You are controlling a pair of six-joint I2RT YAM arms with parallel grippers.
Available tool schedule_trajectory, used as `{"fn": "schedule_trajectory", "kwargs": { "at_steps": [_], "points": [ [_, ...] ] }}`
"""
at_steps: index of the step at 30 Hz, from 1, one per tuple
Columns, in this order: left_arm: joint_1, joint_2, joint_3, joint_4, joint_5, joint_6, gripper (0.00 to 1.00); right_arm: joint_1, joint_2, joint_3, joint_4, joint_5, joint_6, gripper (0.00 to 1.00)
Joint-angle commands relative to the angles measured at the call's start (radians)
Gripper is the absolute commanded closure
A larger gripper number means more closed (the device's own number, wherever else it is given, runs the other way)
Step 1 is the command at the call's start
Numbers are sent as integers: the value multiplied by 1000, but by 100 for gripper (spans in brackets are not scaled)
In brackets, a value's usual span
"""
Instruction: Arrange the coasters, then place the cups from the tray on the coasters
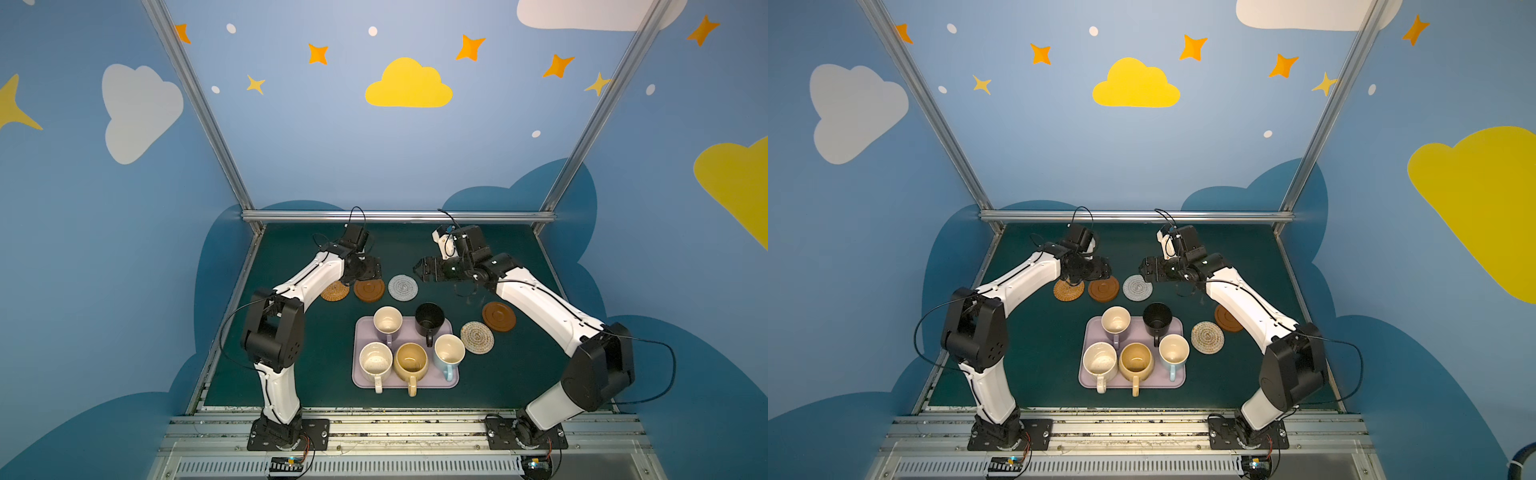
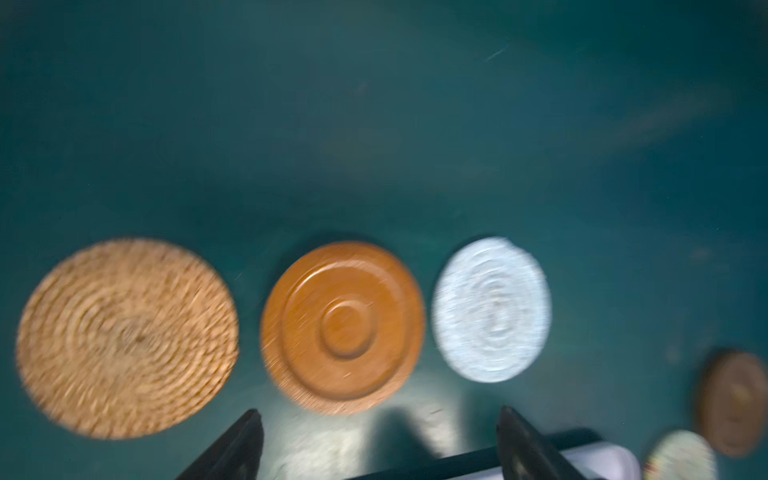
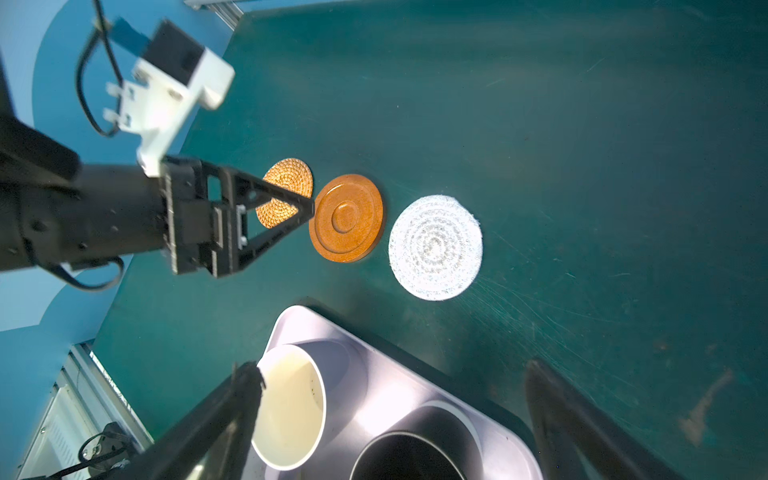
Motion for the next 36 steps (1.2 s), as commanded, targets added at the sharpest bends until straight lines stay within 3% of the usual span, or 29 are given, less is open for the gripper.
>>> {"fn": "schedule_trajectory", "kwargs": {
  "at_steps": [1, 11, 19, 21, 23, 29, 36],
  "points": [
    [-3, 5, 40, -19, 168, 127, 11, -10, -62, -39, 34, 42, 3, 2],
    [-50, 159, 201, -115, 126, 273, 10, -93, -160, -133, 69, 10, 20, 2],
    [-102, 329, 369, -235, 93, 373, 19, -124, -162, -170, 90, -12, 22, 2],
    [-107, 365, 404, -252, 114, 377, 23, -129, -161, -179, 100, -18, 23, 2],
    [-111, 400, 444, -268, 116, 374, 34, -132, -158, -184, 105, -35, 22, 2],
    [-122, 486, 537, -332, -11, 358, 35, -137, -151, -182, 106, -45, 13, 2],
    [-130, 509, 528, -307, 15, 355, 35, -144, -149, -199, 118, -45, 14, 2]
  ]
}}
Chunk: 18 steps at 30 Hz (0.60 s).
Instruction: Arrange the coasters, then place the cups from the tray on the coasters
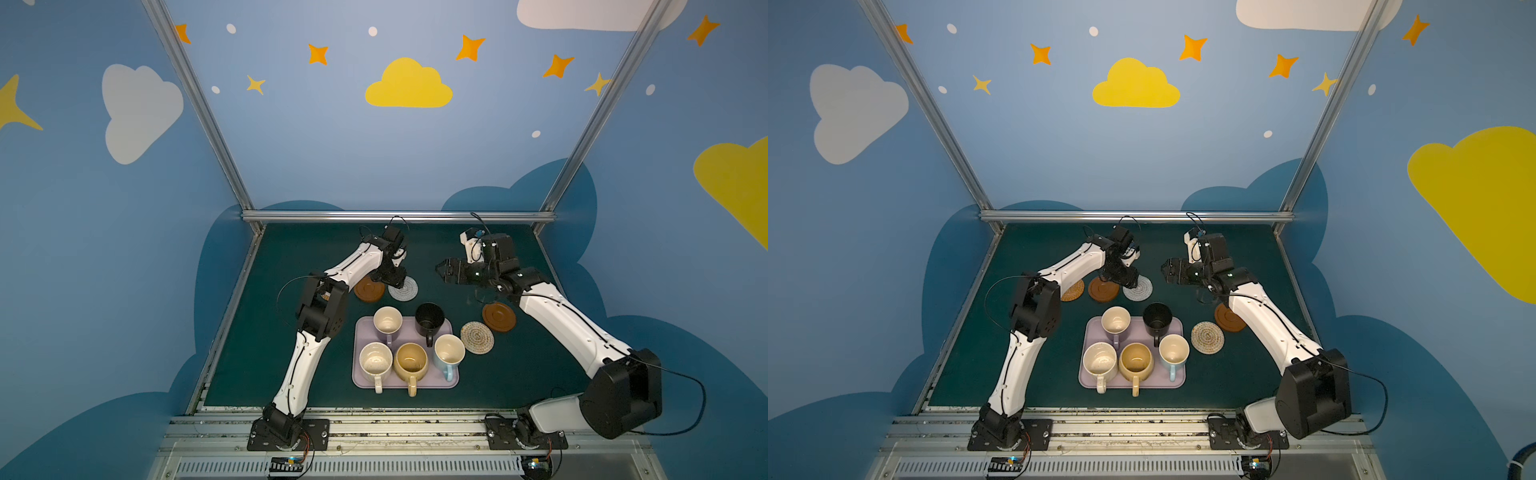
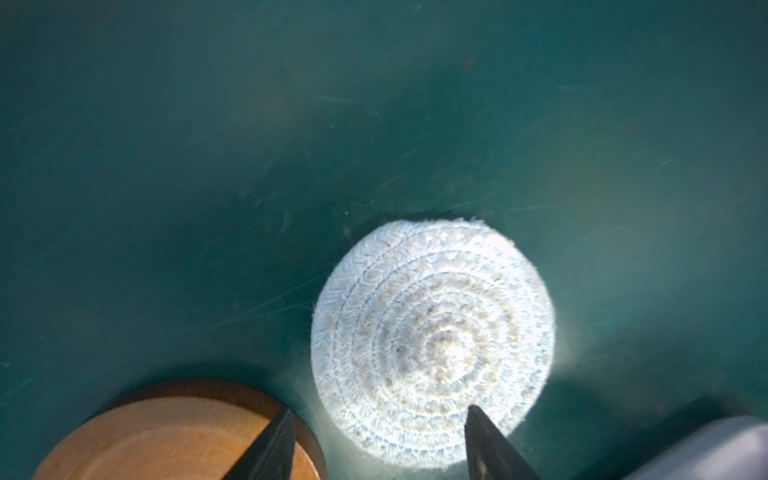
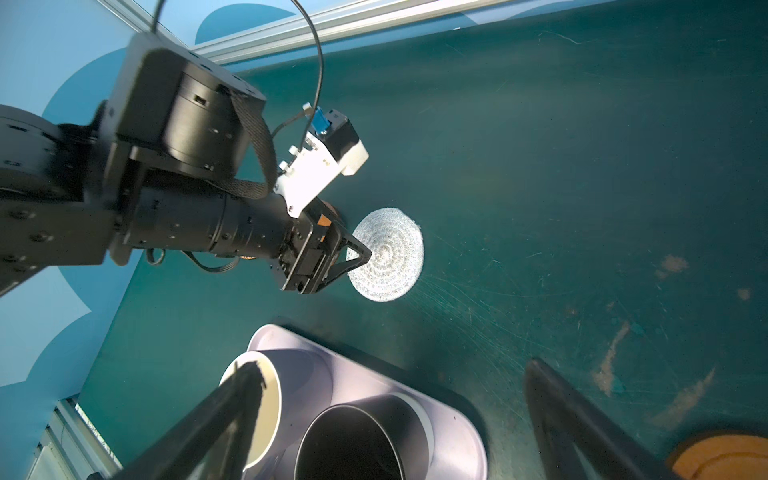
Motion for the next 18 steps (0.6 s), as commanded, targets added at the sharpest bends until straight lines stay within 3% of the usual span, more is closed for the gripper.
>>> {"fn": "schedule_trajectory", "kwargs": {
  "at_steps": [1, 9, 18],
  "points": [
    [-7, 11, 3, -5, 11, -2, 38, -7, -2, -18, 20, -14, 1, 2],
    [-17, 60, 20, 7, 35, -32, 47, -11, -1, -24, 25, -19, 1, 2],
    [-23, 95, 40, 7, 68, -60, 47, -16, 3, -25, 25, -24, -1, 2]
  ]
}}
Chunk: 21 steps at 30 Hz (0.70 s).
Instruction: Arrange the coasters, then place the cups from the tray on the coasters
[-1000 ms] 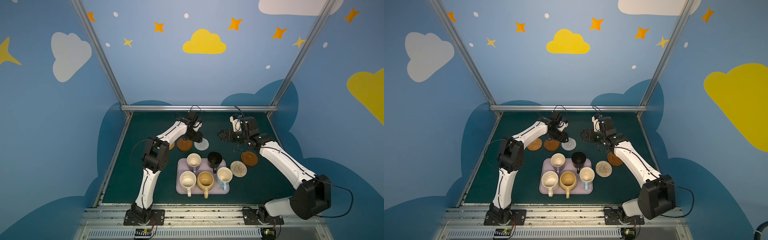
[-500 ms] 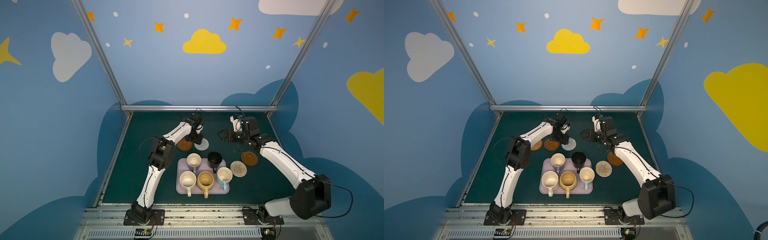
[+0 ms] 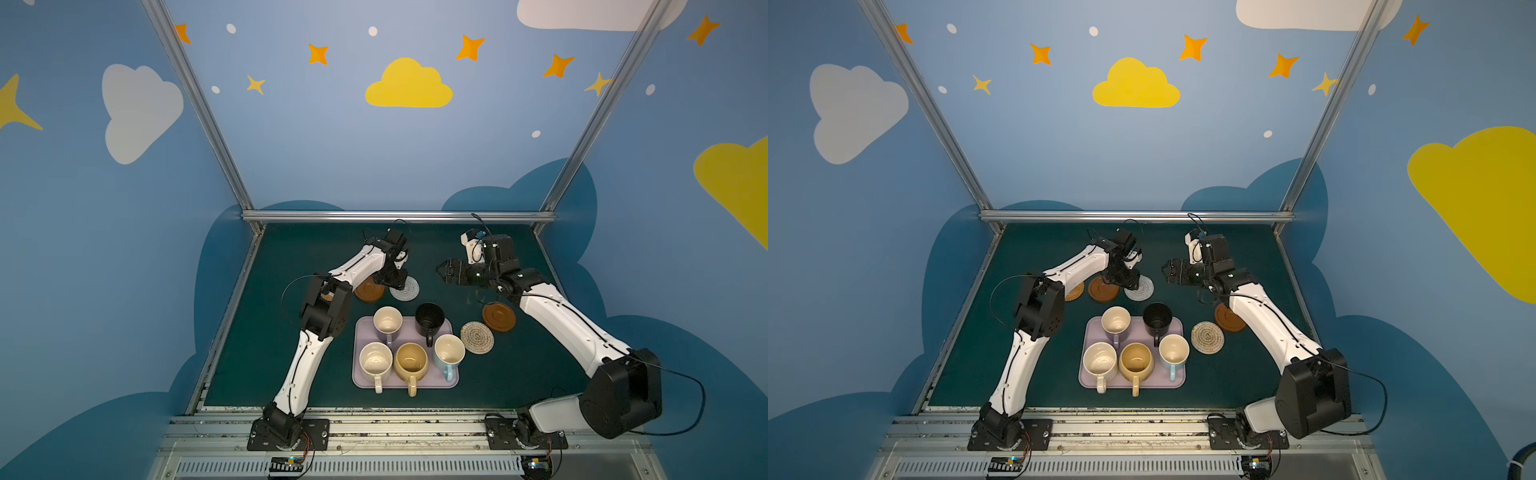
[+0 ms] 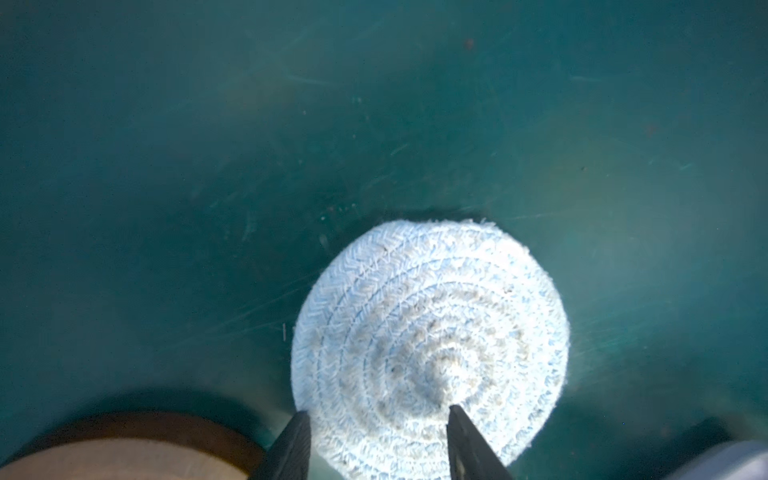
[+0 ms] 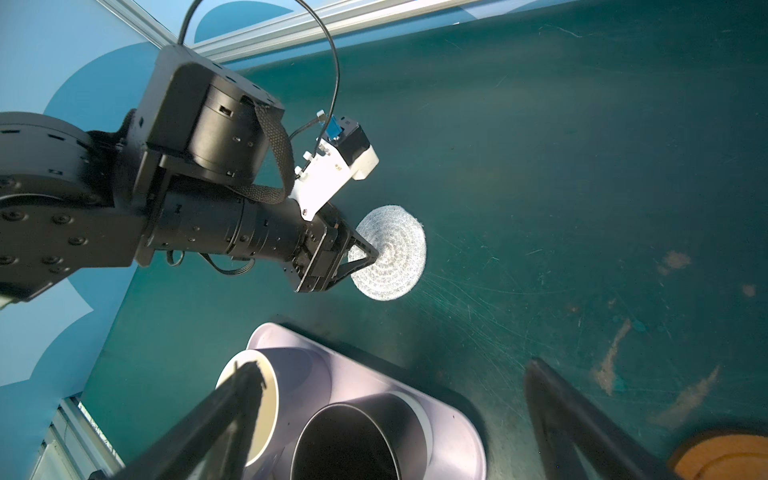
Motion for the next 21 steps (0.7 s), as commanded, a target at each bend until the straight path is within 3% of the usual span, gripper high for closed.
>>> {"fn": "schedule_trajectory", "kwargs": {
  "at_steps": [1, 14, 21],
  "points": [
    [-10, 63, 32, -20, 34, -18, 47, -5, 5, -9, 13, -11, -1, 2],
    [-15, 81, 87, -29, -37, -88, 47, -10, -4, -25, 9, -11, -2, 2],
    [-13, 55, 129, -23, -30, -88, 40, -10, -26, -23, -13, 6, -5, 2]
  ]
}}
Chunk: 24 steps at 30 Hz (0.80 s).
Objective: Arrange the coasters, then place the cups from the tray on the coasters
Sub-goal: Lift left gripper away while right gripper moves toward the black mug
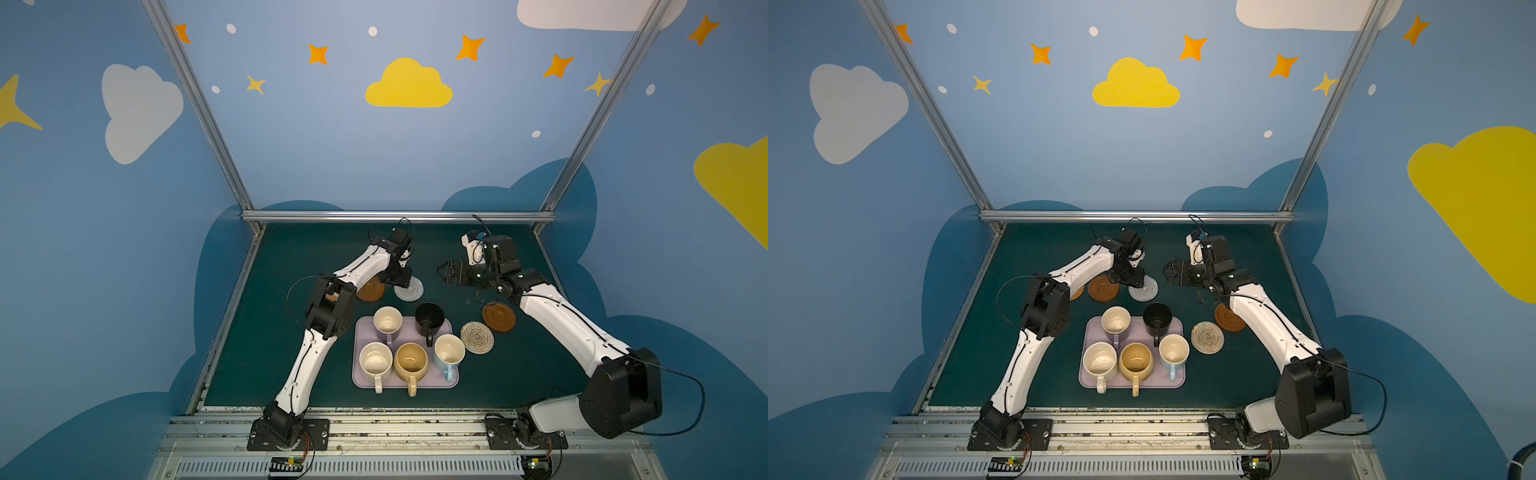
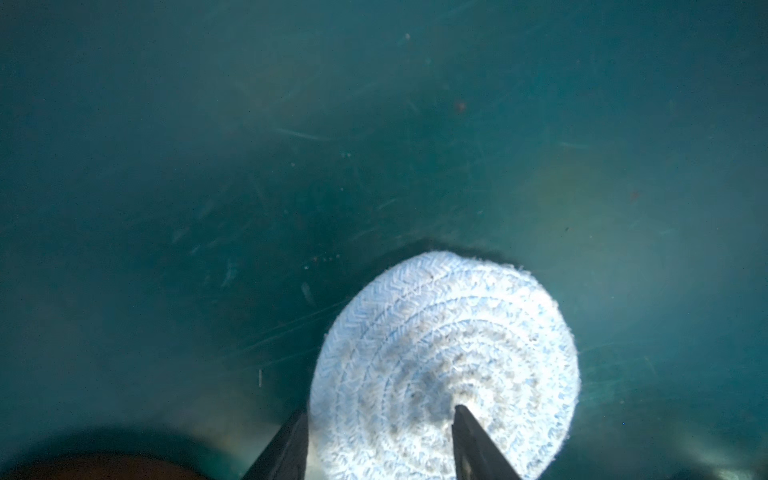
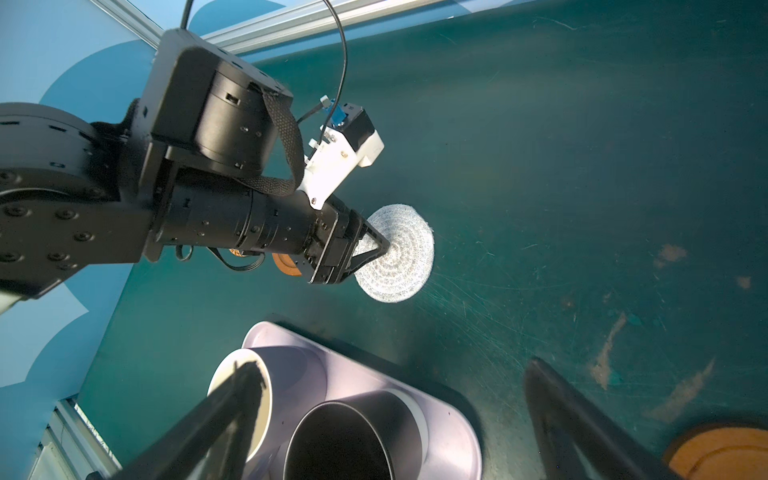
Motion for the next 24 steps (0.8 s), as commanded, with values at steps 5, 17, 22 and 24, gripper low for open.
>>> {"fn": "schedule_trajectory", "kwargs": {
  "at_steps": [5, 17, 22, 24],
  "points": [
    [2, 0, 109, -75, -38, -16, 28, -8, -50, -10, -42, 25, -11, 2],
    [3, -267, 19, -33, -63, -40, 0, -19, -271, -119, -52, 236, 19, 2],
    [-1, -426, -91, 24, 35, -29, 0, -62, -314, -105, -196, 164, -2, 2],
    [-2, -495, -144, 47, 105, -29, 0, -62, -307, -93, -270, 149, -8, 2]
  ]
}}
